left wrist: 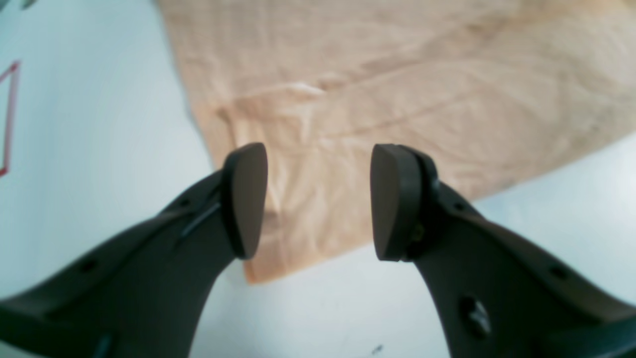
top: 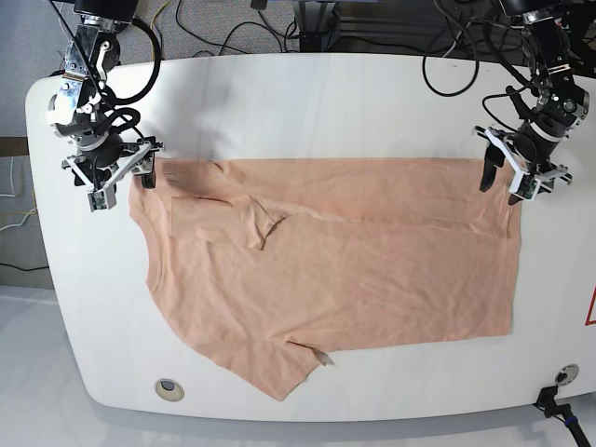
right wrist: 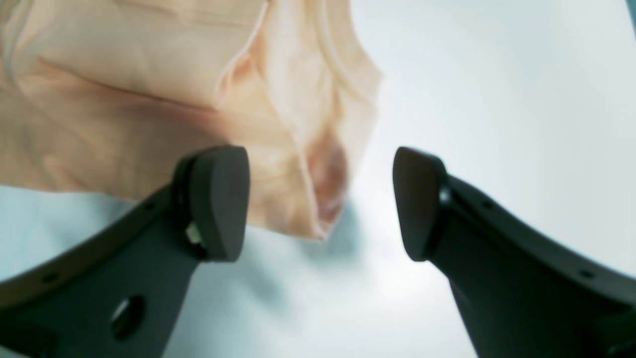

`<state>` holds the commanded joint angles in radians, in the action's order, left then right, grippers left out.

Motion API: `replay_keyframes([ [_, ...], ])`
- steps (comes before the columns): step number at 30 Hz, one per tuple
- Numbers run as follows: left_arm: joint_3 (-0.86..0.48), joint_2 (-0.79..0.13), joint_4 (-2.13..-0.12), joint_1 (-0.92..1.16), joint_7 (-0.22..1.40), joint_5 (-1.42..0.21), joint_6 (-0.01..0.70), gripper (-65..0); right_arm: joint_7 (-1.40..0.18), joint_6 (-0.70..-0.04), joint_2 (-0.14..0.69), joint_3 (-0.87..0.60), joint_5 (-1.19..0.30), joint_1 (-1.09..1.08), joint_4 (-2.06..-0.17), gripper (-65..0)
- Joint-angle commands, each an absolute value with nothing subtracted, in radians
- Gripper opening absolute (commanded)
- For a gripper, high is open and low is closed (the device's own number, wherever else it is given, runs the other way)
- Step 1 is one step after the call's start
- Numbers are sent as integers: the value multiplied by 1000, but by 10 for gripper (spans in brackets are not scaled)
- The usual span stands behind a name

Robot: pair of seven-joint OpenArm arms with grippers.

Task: Fold the T-shirt properly
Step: 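Lay the held edge down, folding it over the shirt body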

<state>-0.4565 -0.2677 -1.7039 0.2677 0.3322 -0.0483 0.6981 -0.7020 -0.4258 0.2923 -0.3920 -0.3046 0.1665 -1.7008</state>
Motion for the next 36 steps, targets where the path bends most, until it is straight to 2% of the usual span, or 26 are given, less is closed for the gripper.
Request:
replay_keyframes([
  [8, -456, -269, -1704, 294, 332, -48, 698, -343, -605, -426, 291, -387, -306, 163, -1543, -214],
  [15, -456, -269, -1704, 292, 332, -48, 698, -343, -601, -426, 285, -386, -311, 166, -1535, -216],
  [16, -456, -269, -1704, 291, 334, -48, 698, -343, -601, -426, 271, -384, -309, 166, -1535, -229],
  [18, -456, -269, -1702, 291, 337, -48, 698, -343, -601, -427, 259, -384, -306, 165, -1535, -295],
  [25, -460, -269, -1701, 289, 338, -50, 698, -339, -601, -427, 254, -384, -311, 165, -1534, -650],
  [30, -461, -268, -1698, 275, 338, -51, 698, -339, -601, -427, 254, -384, -311, 168, -1534, -650],
  [36, -484, -268, -1603, 237, 338, -54, 698, -339, -602, -427, 254, -384, -311, 173, -1534, -650],
])
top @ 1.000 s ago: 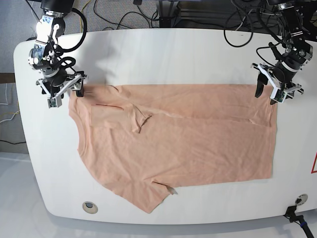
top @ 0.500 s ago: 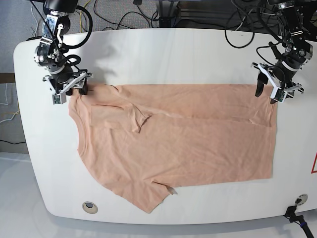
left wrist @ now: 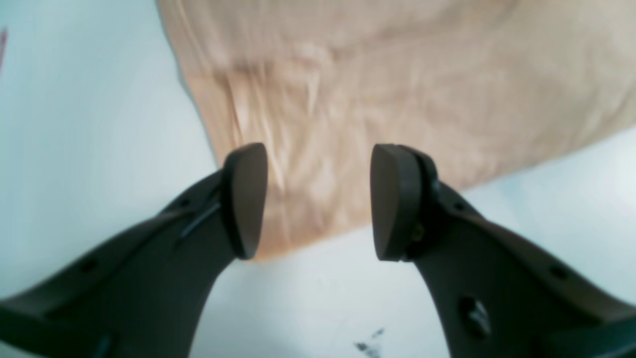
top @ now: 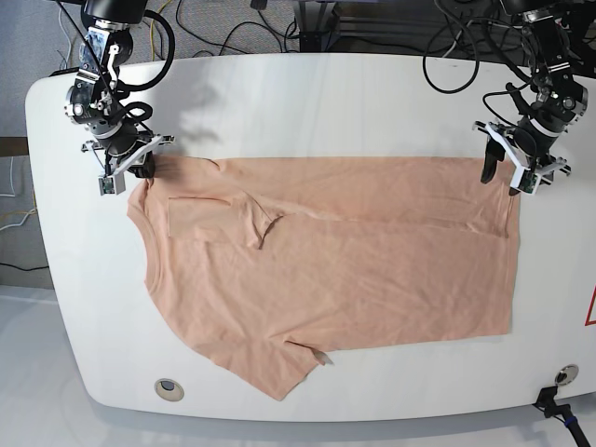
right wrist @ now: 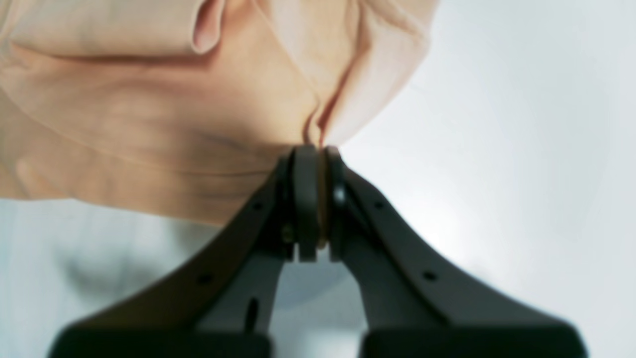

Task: Fold the T-shirt properly
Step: 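Lay the held edge down, folding it over the shirt body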

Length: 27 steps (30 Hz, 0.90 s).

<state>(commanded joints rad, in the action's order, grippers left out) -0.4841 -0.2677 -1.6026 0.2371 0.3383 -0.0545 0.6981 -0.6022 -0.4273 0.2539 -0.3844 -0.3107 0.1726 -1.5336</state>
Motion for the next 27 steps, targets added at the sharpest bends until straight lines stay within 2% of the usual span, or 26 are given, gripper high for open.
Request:
replay_keyframes([
  [5, -545, -259, -1564, 231, 338, -67, 698, -314, -602, -427, 254, -384, -312, 174, -1534, -650],
  [8, -549, -263, -1563, 232, 338, -105, 698, -199, -602, -427, 252, -384, -312, 174, -1534, -650],
  [10, -550, -268, -1558, 232, 338, -105, 698, -154, -602, -427, 232, -384, -305, 174, -1534, -650],
  [27, -593, -282, -1386, 196, 332, -105, 698, -148, -604, -427, 226, -384, -305, 174, -1534, -650],
])
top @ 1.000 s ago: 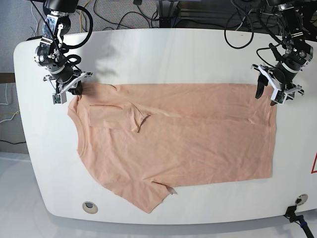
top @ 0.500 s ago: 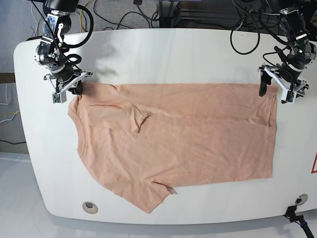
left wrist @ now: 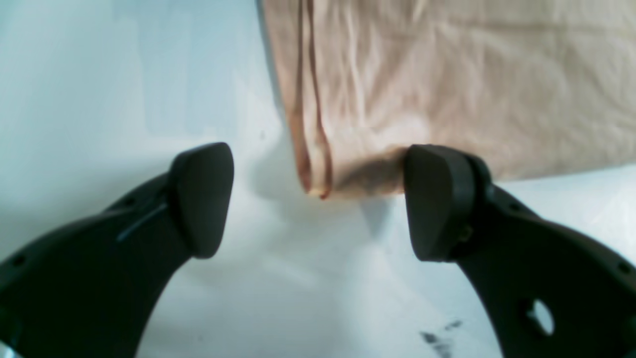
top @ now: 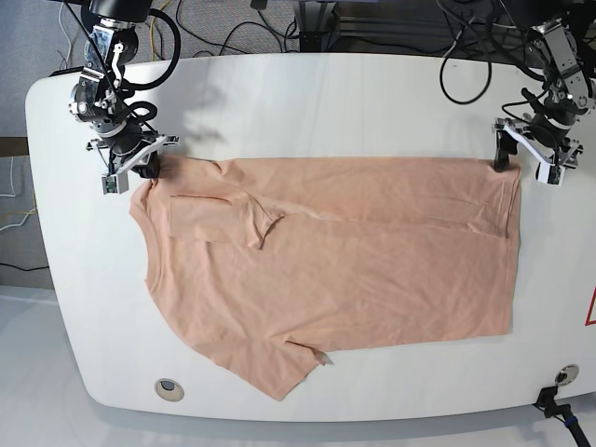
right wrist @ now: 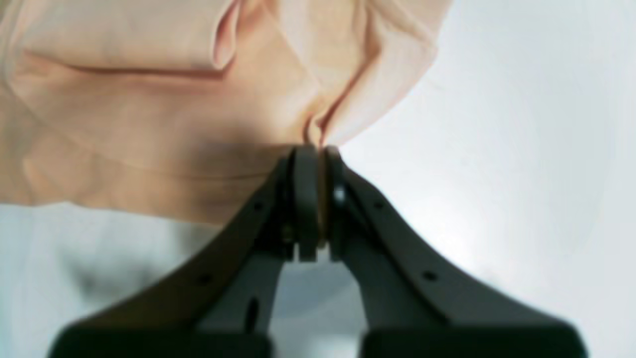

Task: Fold the T-shirt properly
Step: 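Lay the held edge down, folding it over the shirt body, then pull the held shirt edge further toward the robot with both grippers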

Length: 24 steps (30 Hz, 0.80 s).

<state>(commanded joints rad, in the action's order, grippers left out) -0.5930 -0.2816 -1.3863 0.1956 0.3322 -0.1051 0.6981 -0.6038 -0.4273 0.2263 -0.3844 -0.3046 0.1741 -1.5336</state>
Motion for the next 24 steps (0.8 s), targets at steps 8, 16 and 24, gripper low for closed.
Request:
replay_keyframes([
  [8, -593, -278, -1343, 162, 335, -105, 698, -407, -604, -427, 226, -384, -305, 174, -1534, -650],
  [16, -593, -278, -1343, 162, 335, -105, 698, -650, -604, -427, 226, -384, -305, 174, -1534, -650],
  [24, -593, -280, -1395, 225, 340, -108, 698, -650, -605, -427, 226, -384, -312, 236, -1563, -650],
])
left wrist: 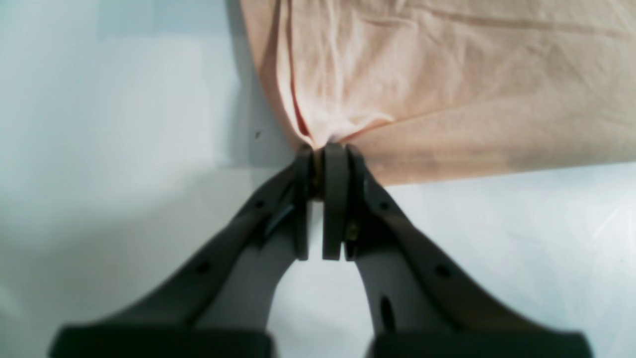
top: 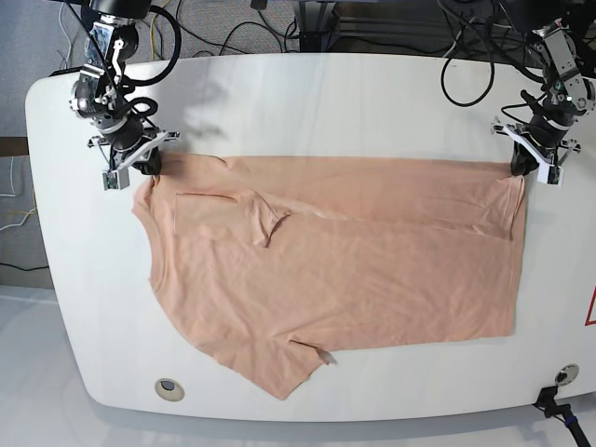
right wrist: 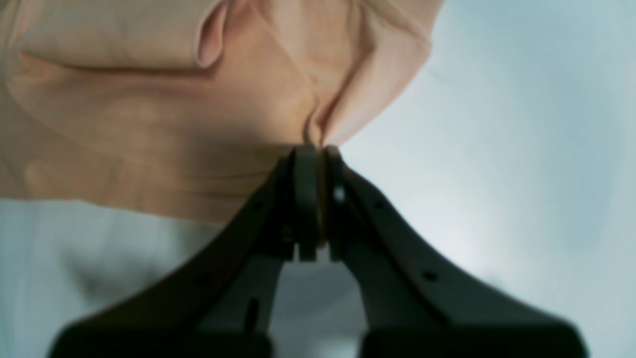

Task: Fold the T-shirt properly
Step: 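Pull the held shirt edge further toward the robot with both grippers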

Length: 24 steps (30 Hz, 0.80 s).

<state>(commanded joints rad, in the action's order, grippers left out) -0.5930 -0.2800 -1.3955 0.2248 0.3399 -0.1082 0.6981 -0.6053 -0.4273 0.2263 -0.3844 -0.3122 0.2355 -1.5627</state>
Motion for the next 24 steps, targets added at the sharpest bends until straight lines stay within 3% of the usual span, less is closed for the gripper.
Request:
replay_keyframes([
  [12, -595, -278, -1666, 512, 414, -111, 698, -650, -605, -423, 191, -392, -312, 539, -1791, -650],
  [24, -598, -277, -1709, 590, 415, -113, 698, -650, -605, -426, 199, -483, -312, 668, -1837, -650],
])
